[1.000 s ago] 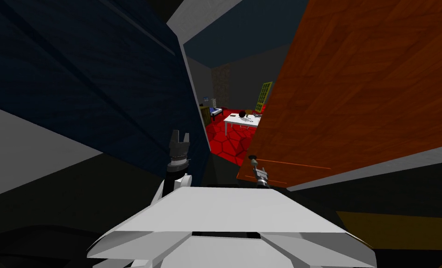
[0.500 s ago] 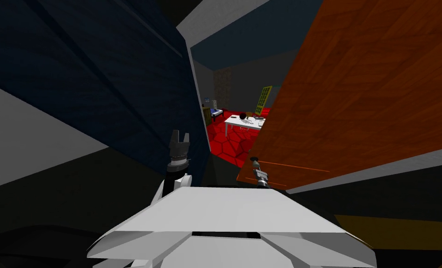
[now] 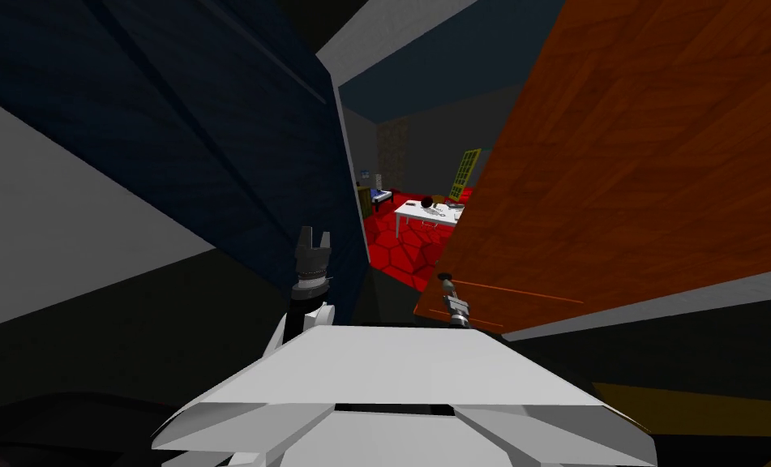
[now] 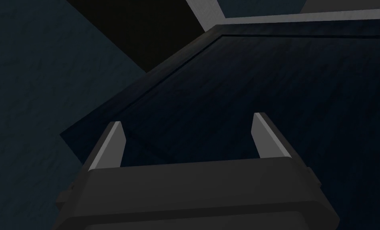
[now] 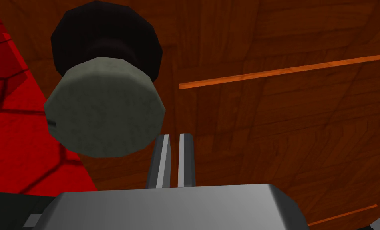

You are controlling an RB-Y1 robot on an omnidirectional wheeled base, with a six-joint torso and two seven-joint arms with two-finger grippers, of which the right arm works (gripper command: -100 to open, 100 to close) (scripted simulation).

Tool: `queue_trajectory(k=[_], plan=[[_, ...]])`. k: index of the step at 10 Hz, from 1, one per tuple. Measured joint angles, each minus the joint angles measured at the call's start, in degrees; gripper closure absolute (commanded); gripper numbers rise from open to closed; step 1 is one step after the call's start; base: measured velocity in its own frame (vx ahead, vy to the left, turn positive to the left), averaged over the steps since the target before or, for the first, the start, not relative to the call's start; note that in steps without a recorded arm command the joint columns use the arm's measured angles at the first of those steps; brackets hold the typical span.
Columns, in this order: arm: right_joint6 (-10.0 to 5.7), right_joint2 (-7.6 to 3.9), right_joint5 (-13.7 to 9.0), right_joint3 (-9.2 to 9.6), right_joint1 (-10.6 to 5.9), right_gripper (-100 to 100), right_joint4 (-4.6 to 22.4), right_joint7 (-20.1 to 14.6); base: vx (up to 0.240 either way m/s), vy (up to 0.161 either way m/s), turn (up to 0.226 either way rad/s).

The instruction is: Pull the door open

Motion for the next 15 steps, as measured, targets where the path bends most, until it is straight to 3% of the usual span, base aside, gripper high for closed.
queue_trajectory(k=[2, 4, 10, 11, 15], plan=[[-2.94, -0.62, 0.9, 1.25, -0.6, -100, 2.2, -2.2, -0.192, 0.04, 0.204], [-5.06, -0.59, 1.8, 2.55, -0.95, -100, 2.3, -3.4, -0.184, 0.006, 0.149], [-11.79, -1.96, 4.0, 5.29, -2.21, -100, 6.0, -8.1, -0.136, -0.035, 0.1], [-12.0, -1.97, 4.1, 5.34, -2.21, -100, 6.1, -8.2, 0.154, -0.037, 0.2], [-13.4, -5.45, 2.3, 3.45, -1.74, -100, 8.7, -12.2, 0.243, -0.019, 0.153]])
